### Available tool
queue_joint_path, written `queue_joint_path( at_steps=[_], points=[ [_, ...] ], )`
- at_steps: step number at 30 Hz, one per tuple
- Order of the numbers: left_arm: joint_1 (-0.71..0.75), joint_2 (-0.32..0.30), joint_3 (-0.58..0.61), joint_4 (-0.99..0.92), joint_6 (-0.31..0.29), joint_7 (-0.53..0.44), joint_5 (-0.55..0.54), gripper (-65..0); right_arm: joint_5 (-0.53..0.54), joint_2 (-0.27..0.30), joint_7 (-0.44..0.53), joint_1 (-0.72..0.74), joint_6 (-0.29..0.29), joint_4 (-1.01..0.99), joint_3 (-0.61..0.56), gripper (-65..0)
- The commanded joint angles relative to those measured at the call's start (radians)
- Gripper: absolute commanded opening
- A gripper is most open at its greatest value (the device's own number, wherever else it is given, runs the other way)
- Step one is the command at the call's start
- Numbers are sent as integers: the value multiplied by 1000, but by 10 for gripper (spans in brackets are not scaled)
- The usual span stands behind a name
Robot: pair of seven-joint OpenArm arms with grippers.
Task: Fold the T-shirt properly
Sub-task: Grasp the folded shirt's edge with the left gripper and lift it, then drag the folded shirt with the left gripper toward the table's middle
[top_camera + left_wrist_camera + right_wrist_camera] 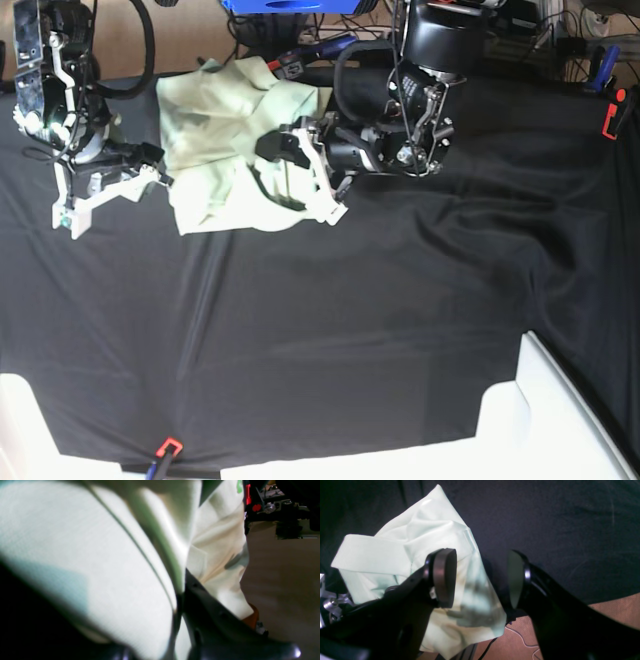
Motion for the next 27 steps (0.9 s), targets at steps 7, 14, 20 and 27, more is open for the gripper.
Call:
queue_joint_path(
  at_steps=[7,14,20,27],
  points=[
    [-21,-86,-3,143,80,79,18,-650,-4,9,13,8,8,15,5,-338],
    [-144,-138,7,219,150,223,25,-650,-3,8,13,8,8,15,5,-338],
    [-299,-150,144,206,210,286,246,-650,-3,6,13,8,8,15,3,-338],
    [-468,-80,356,17,209,279,547,-650,0,2,13,6,8,15,2,-338]
  ],
)
